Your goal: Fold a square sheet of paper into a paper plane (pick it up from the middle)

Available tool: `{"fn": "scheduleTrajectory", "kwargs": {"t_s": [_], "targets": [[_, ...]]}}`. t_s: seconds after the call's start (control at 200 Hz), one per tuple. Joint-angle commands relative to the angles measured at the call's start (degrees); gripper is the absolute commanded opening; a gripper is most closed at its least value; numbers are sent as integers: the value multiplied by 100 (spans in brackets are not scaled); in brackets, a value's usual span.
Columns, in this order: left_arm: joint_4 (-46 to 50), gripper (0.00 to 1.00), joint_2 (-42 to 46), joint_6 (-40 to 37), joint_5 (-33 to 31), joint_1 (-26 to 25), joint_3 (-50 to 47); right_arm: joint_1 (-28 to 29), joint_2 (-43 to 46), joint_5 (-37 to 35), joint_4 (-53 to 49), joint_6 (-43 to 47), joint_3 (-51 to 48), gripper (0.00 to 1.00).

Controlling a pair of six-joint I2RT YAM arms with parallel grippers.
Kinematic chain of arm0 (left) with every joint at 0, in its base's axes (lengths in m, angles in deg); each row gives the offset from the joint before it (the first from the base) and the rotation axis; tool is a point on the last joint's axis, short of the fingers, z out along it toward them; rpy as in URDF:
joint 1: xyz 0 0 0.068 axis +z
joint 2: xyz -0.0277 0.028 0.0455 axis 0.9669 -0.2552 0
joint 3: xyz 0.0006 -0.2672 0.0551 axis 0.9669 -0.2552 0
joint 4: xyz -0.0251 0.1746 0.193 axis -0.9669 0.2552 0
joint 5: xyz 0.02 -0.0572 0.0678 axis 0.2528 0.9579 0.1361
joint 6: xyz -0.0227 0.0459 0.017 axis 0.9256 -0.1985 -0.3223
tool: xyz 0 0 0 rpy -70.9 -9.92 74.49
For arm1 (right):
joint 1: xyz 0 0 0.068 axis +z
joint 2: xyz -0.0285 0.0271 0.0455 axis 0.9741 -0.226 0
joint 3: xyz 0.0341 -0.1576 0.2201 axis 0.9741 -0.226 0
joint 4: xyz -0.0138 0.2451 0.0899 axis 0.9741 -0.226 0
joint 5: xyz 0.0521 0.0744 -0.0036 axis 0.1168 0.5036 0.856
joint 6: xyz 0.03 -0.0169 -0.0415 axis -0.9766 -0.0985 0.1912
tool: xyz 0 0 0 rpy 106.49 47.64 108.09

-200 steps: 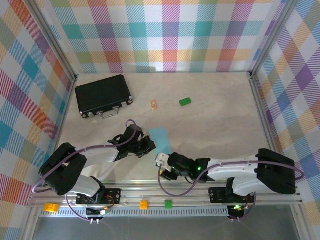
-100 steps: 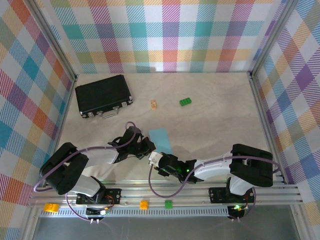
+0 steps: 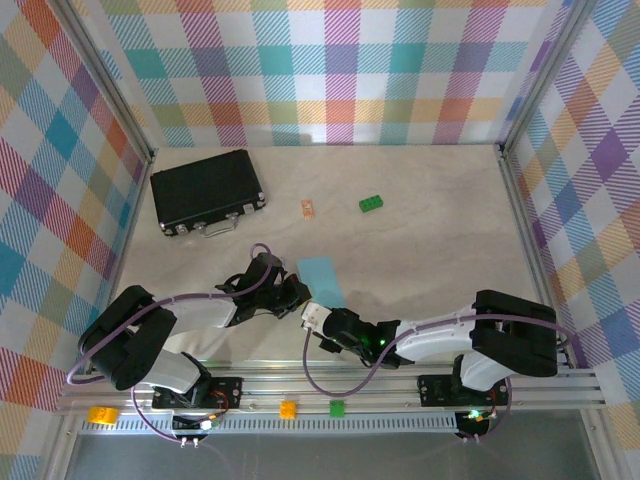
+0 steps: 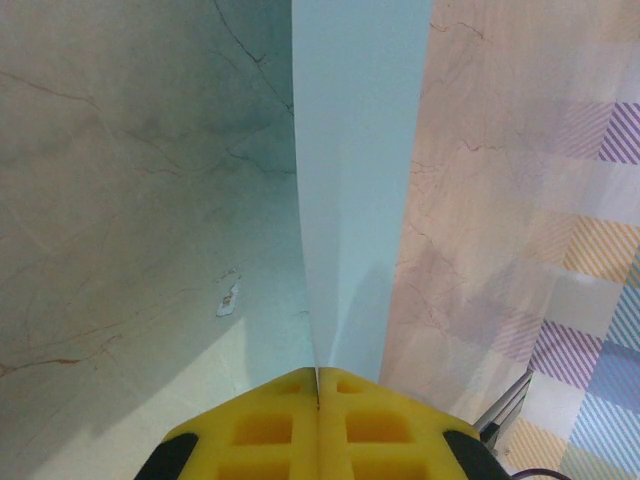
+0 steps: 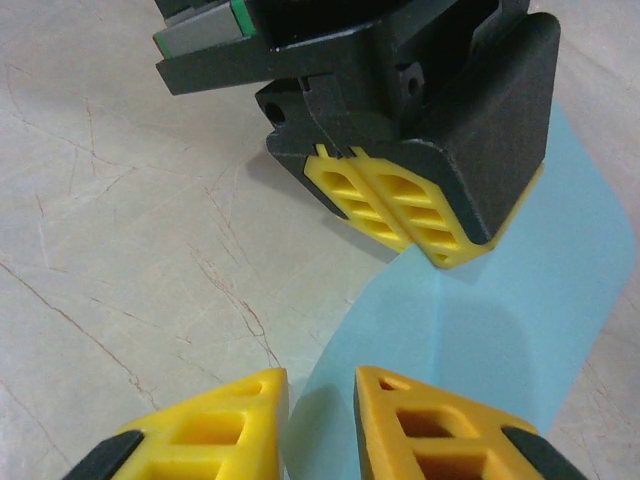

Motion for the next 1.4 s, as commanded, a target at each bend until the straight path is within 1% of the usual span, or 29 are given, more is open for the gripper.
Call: {"fn": "scheduleTrajectory", "kwargs": {"t_s": [0.0, 0.155, 0.23, 0.255, 0.34, 0.515, 0.67, 0.72, 0.78, 0.825, 0.9, 1.025, 1.11, 1.16, 1.255, 1.34, 1.395], "targets": [[-67, 0, 45, 41, 52, 25, -20, 36, -4, 67, 183, -70, -42, 25], [-32, 0, 50, 33, 53, 25, -11, 28, -36, 35, 152, -83, -7, 19], [-22, 0, 85, 44, 20, 26, -20, 16, -26, 155, 131, -83, -15, 17], [-22, 0, 107, 43, 5, 25, -27, 17, -19, 179, 138, -283, -18, 17], [20, 0, 160, 37, -16, 25, -46, 12, -30, 190, 109, -379, -16, 11], [39, 0, 130, 25, 6, 25, -63, 10, -55, 217, 74, -461, 36, 5], [92, 0, 161, -17, -55, 25, -74, -3, -47, 252, -3, -623, 85, 1], [256, 7, 200, -70, -137, 33, -49, -30, 4, 332, -94, -723, 107, 0], [580, 21, 293, -121, -367, 45, 2, -96, 101, 412, -306, -904, 164, 0], [803, 31, 397, -163, -597, 52, 24, -219, 246, 665, -718, -1153, 284, 0], [1085, 41, 522, -259, -849, 131, 103, -527, 548, 1370, -1412, -1758, 498, 0], [1583, 44, 558, -685, -834, 325, 603, -1280, 767, 3168, -1499, -2707, 441, 0], [2062, 44, 558, -998, -851, 398, 1009, -1618, 659, 4060, -1668, -3181, 606, 0], [2237, 43, 560, -1133, -860, 421, 1189, -1737, 530, 4507, -1812, -3285, 762, 0], [2273, 39, 552, -1302, -808, 464, 1368, -1918, 271, 5015, -1961, -3569, 1028, 0], [2196, 30, 448, -1379, -670, 502, 1447, -2035, 101, 5258, -1732, -3840, 1061, 0], [2186, 21, 337, -1430, -575, 526, 1511, -2111, 19, 5395, -1591, -3997, 1061, 0]]}}
